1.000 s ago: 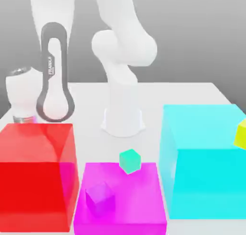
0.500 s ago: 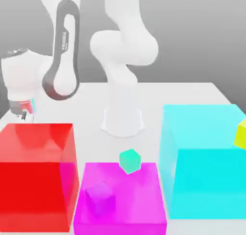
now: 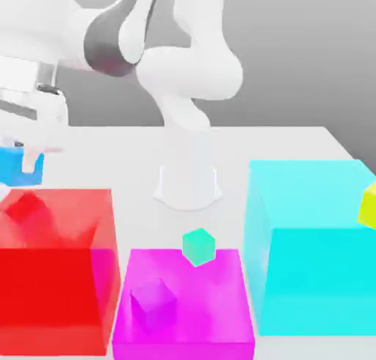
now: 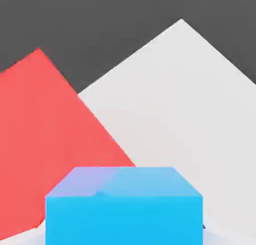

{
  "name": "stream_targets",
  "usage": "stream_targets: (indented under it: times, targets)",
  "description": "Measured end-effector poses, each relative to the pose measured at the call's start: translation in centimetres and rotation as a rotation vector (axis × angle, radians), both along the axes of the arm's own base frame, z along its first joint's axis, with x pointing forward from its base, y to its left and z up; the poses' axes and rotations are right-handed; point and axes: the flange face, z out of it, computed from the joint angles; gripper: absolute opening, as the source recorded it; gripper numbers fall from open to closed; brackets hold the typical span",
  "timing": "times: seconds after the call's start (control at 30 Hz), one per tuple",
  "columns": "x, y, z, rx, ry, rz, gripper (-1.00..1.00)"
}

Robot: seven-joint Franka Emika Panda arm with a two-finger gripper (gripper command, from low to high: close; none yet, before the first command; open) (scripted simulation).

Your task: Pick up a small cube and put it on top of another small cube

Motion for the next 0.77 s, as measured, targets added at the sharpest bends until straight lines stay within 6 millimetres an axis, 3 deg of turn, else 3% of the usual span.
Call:
stream_targets:
  times: [0.17, 0.37, 0.47, 0.63, 0.67, 0.77]
  targets:
    - [1.3, 9.4, -1.5, 0.081, 0.072, -0.008, -1.0]
    - [-0.5, 19.1, -4.7, 0.135, 0.203, -0.071, -1.0]
    - [-1.6, 21.4, -7.5, 0.15, 0.263, -0.13, -1.0]
    - [-1.8, 21.8, -12.3, 0.149, 0.274, -0.141, -1.0]
    - [-1.9, 21.8, -13.1, 0.15, 0.274, -0.14, 1.0]
    - [-1.9, 21.8, -13.1, 0.15, 0.274, -0.14, 1.0]
